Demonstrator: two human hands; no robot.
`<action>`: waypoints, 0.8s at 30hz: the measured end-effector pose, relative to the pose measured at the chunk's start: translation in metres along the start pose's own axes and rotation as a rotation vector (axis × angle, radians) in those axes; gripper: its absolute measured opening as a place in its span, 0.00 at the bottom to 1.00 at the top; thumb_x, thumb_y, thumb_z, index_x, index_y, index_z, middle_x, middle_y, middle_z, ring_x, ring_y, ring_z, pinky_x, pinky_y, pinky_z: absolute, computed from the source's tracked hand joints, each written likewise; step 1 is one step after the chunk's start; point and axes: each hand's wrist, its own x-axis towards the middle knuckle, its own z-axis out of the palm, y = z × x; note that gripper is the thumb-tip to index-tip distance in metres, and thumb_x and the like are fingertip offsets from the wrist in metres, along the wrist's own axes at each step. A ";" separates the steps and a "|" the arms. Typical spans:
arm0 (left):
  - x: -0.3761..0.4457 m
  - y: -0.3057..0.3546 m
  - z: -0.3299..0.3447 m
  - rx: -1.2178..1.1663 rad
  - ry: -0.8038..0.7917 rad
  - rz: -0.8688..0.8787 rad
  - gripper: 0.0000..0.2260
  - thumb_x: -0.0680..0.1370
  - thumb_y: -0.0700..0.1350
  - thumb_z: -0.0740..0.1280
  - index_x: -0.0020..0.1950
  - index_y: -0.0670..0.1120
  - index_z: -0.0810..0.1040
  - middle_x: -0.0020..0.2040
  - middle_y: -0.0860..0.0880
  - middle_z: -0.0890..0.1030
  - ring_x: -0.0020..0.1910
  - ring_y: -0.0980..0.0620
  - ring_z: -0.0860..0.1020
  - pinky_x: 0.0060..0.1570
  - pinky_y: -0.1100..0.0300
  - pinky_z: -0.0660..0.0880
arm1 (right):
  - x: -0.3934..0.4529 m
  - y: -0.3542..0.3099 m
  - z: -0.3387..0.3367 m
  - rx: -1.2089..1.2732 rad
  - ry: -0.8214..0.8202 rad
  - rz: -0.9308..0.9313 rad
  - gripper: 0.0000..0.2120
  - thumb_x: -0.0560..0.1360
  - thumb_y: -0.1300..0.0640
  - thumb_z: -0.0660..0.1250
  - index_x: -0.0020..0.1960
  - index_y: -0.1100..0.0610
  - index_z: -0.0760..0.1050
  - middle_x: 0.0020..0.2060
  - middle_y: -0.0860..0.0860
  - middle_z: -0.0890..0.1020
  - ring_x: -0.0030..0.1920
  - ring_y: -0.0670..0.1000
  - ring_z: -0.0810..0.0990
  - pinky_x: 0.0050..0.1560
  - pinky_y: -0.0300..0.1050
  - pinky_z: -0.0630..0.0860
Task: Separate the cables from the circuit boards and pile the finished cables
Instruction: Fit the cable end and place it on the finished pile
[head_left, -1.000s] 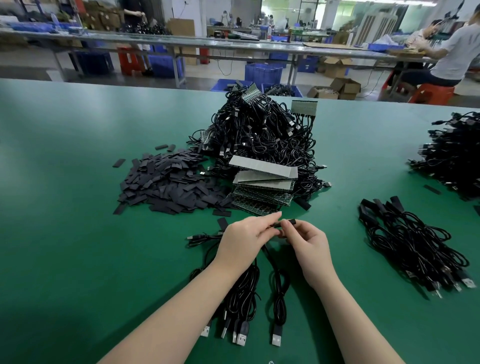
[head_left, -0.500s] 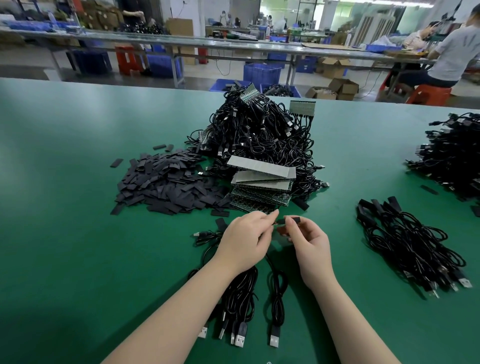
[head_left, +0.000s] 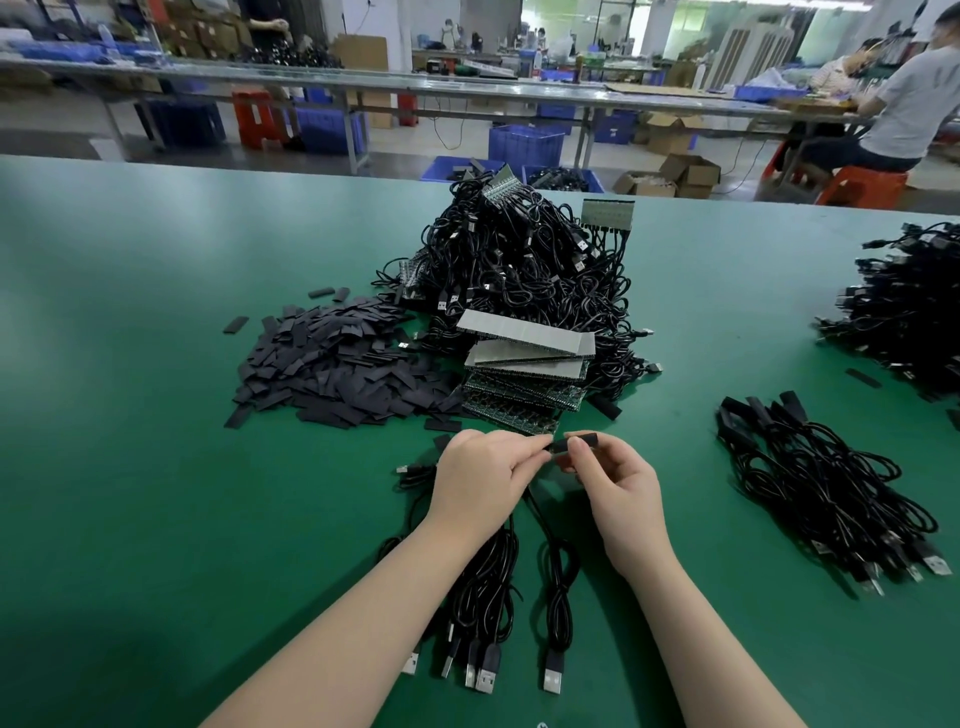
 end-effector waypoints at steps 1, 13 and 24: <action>0.000 0.001 0.000 -0.003 0.002 0.000 0.09 0.75 0.47 0.72 0.54 0.49 0.85 0.44 0.53 0.86 0.41 0.55 0.82 0.44 0.61 0.70 | 0.000 0.000 0.000 0.003 0.004 -0.002 0.04 0.79 0.60 0.69 0.48 0.54 0.82 0.39 0.47 0.87 0.41 0.43 0.84 0.43 0.31 0.77; 0.000 0.002 0.001 -0.024 -0.025 0.021 0.10 0.75 0.43 0.68 0.55 0.48 0.85 0.41 0.53 0.85 0.38 0.53 0.80 0.42 0.61 0.69 | -0.001 0.000 0.000 -0.065 -0.048 0.014 0.05 0.75 0.60 0.74 0.46 0.50 0.84 0.41 0.50 0.87 0.43 0.47 0.84 0.46 0.38 0.80; 0.000 0.000 0.001 -0.041 -0.078 0.055 0.10 0.77 0.44 0.69 0.57 0.47 0.84 0.45 0.52 0.86 0.43 0.52 0.82 0.45 0.59 0.70 | 0.001 0.002 -0.001 -0.057 -0.020 0.016 0.05 0.74 0.60 0.74 0.45 0.50 0.85 0.41 0.49 0.87 0.43 0.46 0.85 0.44 0.33 0.78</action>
